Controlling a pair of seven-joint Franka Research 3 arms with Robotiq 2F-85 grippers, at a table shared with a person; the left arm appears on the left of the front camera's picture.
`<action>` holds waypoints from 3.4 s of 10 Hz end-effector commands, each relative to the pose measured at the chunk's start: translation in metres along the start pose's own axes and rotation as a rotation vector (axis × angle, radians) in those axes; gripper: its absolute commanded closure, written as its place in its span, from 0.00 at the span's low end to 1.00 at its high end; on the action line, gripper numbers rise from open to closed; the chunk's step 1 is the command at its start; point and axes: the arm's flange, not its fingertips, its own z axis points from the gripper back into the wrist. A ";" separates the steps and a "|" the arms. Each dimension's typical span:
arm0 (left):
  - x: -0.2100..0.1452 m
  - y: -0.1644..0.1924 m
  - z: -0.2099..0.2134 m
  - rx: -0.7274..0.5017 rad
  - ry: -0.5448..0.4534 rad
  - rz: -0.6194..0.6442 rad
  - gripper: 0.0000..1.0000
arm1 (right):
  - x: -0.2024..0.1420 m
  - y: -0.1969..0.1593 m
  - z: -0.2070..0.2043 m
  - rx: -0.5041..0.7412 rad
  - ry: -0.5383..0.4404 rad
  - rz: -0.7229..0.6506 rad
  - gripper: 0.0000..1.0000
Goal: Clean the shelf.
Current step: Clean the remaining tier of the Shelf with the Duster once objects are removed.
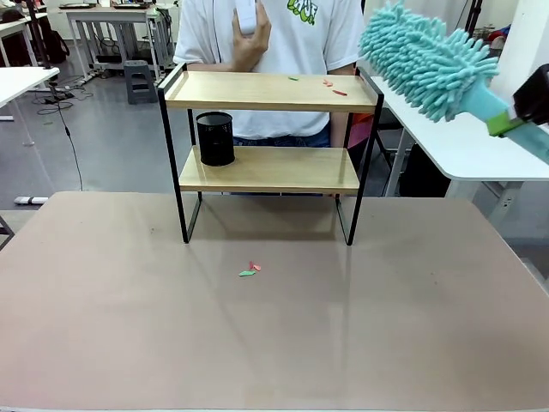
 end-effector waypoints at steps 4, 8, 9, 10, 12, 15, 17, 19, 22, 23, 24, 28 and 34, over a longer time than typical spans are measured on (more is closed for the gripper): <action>0.000 -0.002 -0.001 -0.015 -0.013 -0.018 0.00 | 0.066 0.041 0.001 -0.097 0.017 0.033 0.88; 0.000 -0.002 -0.001 -0.015 -0.013 -0.018 0.00 | 0.116 0.080 -0.031 -0.220 0.069 -0.037 0.88; 0.000 -0.002 -0.001 -0.015 -0.013 -0.018 0.00 | 0.121 0.085 -0.040 -0.241 0.045 -0.059 0.88; 0.000 -0.002 -0.001 -0.015 -0.013 -0.018 0.00 | 0.123 0.089 -0.050 -0.274 0.042 -0.079 0.88; 0.000 -0.002 -0.001 -0.015 -0.013 -0.018 0.00 | 0.125 0.096 -0.077 -0.311 0.062 -0.099 0.88; 0.000 -0.002 -0.001 -0.015 -0.013 -0.018 0.00 | 0.131 0.100 -0.106 -0.322 0.092 -0.110 0.88; 0.000 -0.002 -0.001 -0.015 -0.013 -0.018 0.00 | 0.135 0.104 -0.125 -0.309 0.135 -0.101 0.88; 0.000 -0.002 -0.001 -0.015 -0.013 -0.018 0.00 | 0.138 0.114 -0.140 -0.277 0.160 -0.073 0.88; 0.000 -0.002 -0.001 -0.015 -0.013 -0.018 0.00 | 0.156 0.121 -0.146 -0.202 0.187 -0.010 0.88; 0.000 -0.002 -0.001 -0.015 -0.013 -0.018 0.00 | 0.161 0.121 -0.150 -0.185 0.208 0.029 0.88; 0.000 -0.002 -0.001 -0.015 -0.013 -0.018 0.00 | 0.163 0.120 -0.149 -0.144 0.238 0.064 0.88; 0.000 -0.002 -0.001 -0.015 -0.013 -0.018 0.00 | 0.148 0.102 -0.132 0.095 0.470 0.267 0.88; 0.000 -0.002 -0.001 -0.015 -0.013 -0.018 0.00 | 0.113 0.055 -0.087 0.508 0.729 0.490 0.88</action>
